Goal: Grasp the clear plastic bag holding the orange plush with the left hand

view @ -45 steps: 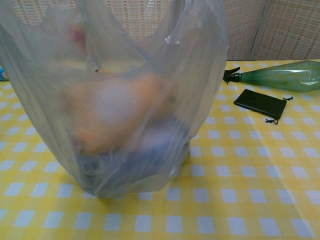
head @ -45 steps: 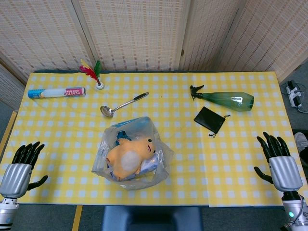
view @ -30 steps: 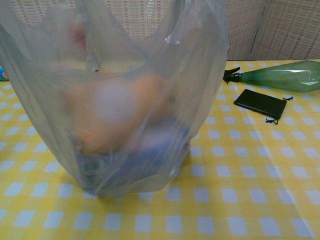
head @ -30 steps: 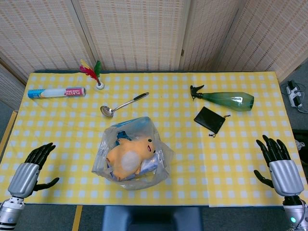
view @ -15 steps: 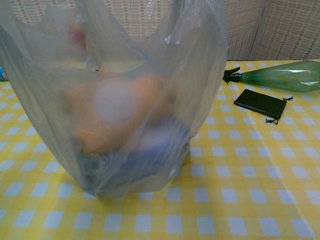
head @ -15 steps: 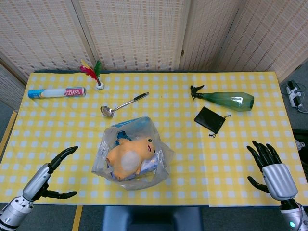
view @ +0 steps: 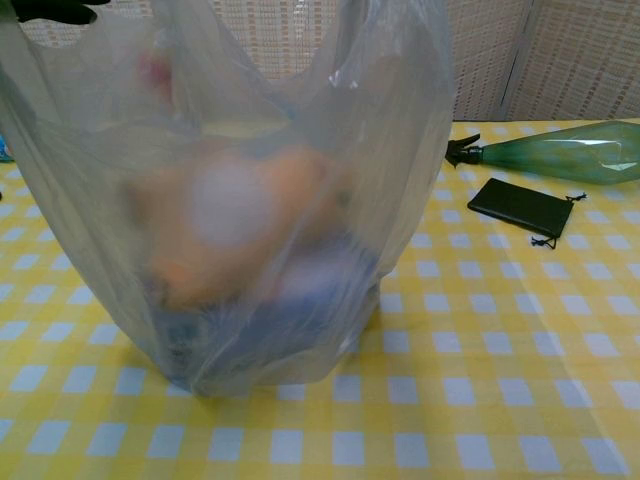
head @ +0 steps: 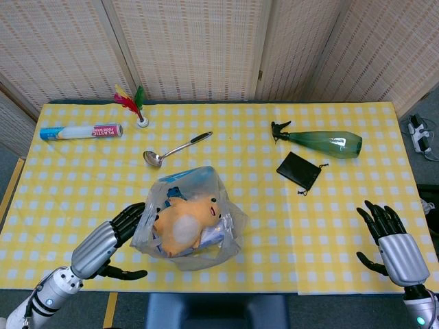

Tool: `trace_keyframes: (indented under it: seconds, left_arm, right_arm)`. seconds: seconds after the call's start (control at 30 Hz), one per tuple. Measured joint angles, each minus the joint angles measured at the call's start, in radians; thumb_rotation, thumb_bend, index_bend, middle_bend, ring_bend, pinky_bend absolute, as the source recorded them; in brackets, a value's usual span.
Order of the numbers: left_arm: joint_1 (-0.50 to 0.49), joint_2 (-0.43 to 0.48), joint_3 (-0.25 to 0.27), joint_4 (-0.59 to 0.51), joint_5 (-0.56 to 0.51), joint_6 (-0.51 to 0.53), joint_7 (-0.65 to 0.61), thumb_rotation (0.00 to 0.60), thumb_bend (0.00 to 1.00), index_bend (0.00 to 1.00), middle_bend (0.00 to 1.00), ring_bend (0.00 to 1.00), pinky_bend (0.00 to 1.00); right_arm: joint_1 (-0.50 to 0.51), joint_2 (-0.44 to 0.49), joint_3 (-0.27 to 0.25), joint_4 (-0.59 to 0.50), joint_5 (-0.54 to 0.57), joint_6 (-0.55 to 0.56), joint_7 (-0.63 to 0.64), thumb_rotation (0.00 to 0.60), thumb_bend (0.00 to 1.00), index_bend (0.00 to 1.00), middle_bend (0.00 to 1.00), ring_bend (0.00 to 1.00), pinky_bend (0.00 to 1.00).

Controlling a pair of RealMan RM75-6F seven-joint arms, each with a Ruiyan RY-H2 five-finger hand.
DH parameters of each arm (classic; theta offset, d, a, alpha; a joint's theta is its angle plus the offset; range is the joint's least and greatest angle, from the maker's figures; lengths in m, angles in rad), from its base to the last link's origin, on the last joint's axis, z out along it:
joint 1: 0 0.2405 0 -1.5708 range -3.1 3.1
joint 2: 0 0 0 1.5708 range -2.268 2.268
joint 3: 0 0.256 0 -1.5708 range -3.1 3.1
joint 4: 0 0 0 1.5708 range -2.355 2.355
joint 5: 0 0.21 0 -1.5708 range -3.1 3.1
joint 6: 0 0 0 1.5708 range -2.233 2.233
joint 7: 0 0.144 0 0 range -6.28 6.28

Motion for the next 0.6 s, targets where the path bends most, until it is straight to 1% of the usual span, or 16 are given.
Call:
trace_keyframes:
  seconds: [0.13,0.33,0.6]
  left_arm:
    - [-0.033,-0.033,-0.01,-0.011,-0.012,-0.036,0.02,0.6,0.13,0.06,0.1,0.09,0.1]
    - [-0.067,-0.077,-0.02,-0.01,-0.032,-0.06,0.026,0.6,0.13,0.08,0.14,0.1,0.1]
    - [-0.13,-0.111,-0.026,-0.021,-0.043,-0.129,0.033,0.6,0.13,0.09,0.14,0.11,0.1]
  right_arm:
    - [-0.003,0.009,-0.007,-0.001,-0.015,0.009,0.019,0.6,0.26,0.0,0.0,0.0,0.0]
    - [-0.01,0.02,-0.012,0.004,-0.029,0.025,0.045,0.6,0.26,0.0,0.0,0.0,0.0]
    - [-0.013,0.025,-0.013,0.005,-0.036,0.028,0.053,0.6,0.26,0.0,0.0,0.0,0.0]
